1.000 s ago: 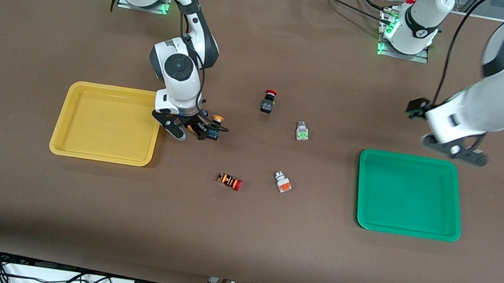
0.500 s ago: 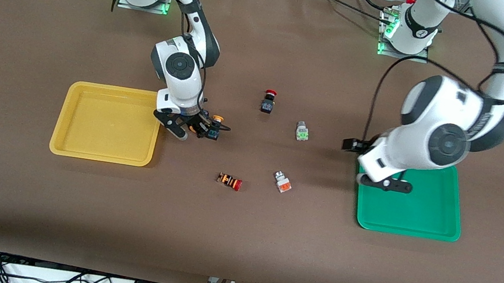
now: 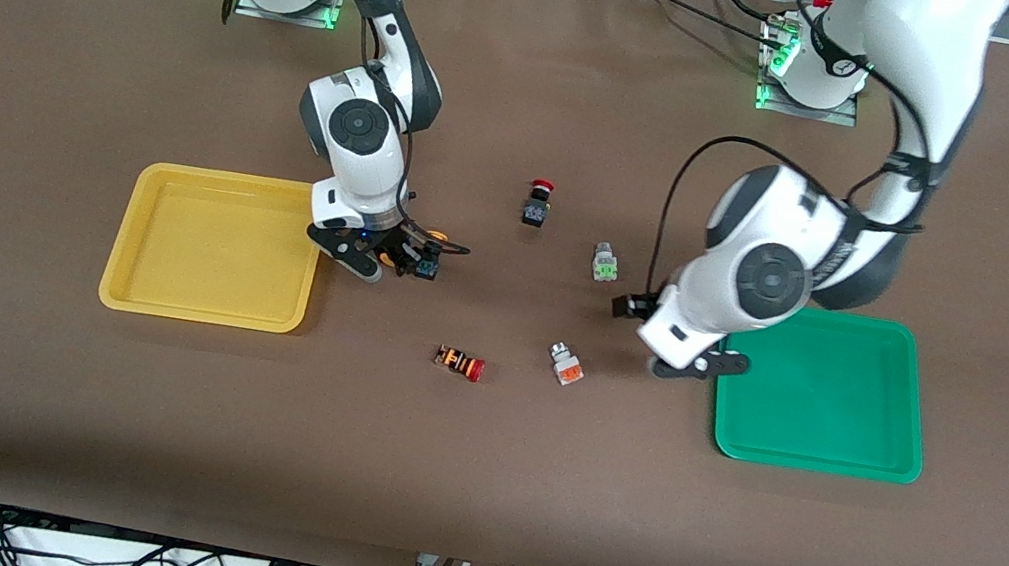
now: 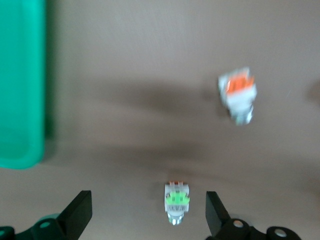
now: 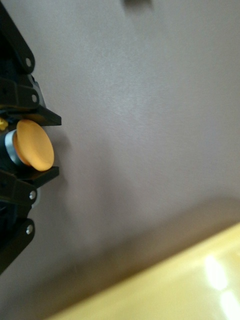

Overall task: Place green and yellow buttons in trays
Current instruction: 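Place the button in the yellow tray while the left gripper reaches the green button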

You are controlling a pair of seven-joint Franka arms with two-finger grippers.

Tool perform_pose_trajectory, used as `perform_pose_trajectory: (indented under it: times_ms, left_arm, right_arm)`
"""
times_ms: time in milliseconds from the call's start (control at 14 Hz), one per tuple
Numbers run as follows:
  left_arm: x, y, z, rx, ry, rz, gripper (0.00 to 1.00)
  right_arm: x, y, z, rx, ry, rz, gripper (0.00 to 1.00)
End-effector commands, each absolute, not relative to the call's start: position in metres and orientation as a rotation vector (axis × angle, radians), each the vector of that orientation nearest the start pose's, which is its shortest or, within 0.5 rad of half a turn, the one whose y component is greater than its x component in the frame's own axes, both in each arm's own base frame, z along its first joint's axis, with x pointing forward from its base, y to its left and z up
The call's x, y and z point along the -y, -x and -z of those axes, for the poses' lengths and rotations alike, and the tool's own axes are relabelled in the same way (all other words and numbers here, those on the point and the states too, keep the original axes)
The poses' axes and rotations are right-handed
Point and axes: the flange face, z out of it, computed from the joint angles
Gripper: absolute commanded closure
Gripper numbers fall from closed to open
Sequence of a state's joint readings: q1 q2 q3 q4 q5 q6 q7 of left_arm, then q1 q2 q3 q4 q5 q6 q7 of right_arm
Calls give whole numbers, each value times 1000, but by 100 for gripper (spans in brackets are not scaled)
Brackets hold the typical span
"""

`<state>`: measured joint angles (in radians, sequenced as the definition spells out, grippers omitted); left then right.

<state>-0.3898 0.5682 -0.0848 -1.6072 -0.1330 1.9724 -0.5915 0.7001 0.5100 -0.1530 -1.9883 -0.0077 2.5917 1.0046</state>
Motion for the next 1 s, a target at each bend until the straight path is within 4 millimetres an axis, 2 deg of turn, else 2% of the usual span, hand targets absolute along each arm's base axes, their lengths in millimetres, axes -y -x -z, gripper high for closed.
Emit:
perform_pose_trajectory:
  times_ms: [0,71,214,357,500,571,643,714,786,929]
  left_arm:
    - [344,-565,-233,157,3094,-490,0]
    - [357,-555,-221,120,3079,-510,0]
    - [361,-550,-204,109,3076,-510,0]
    - [359,-539,-186,74,3062,-478,0]
    - [355,-528,-165,63,3067,-444,0]
    - [355,-525,-162,59,3064,-447,5]
    - [357,-524,-165,52,3066,-447,34]
    - [362,-522,-168,41,3070,-449,47]
    - [368,-517,-168,25,3073,-463,50]
    - [369,-512,-168,13,3068,-479,74]
  right_arm:
    - [-271,-561,-267,-557,3109,124,98]
    - [-251,-572,-279,-498,3129,89,98]
    - [-206,-589,-293,-399,3127,52,98]
    - [-156,-602,-295,-306,3138,44,96]
    - [-117,-607,-292,-249,3160,40,94]
    - [-96,-609,-289,-201,3176,33,86]
    - [-74,-608,-282,-196,3183,20,68]
    - [-58,-605,-274,-190,3187,-4,67]
    - [-48,-598,-264,-200,3188,-14,61]
    - [-42,-592,-254,-220,3181,29,1]
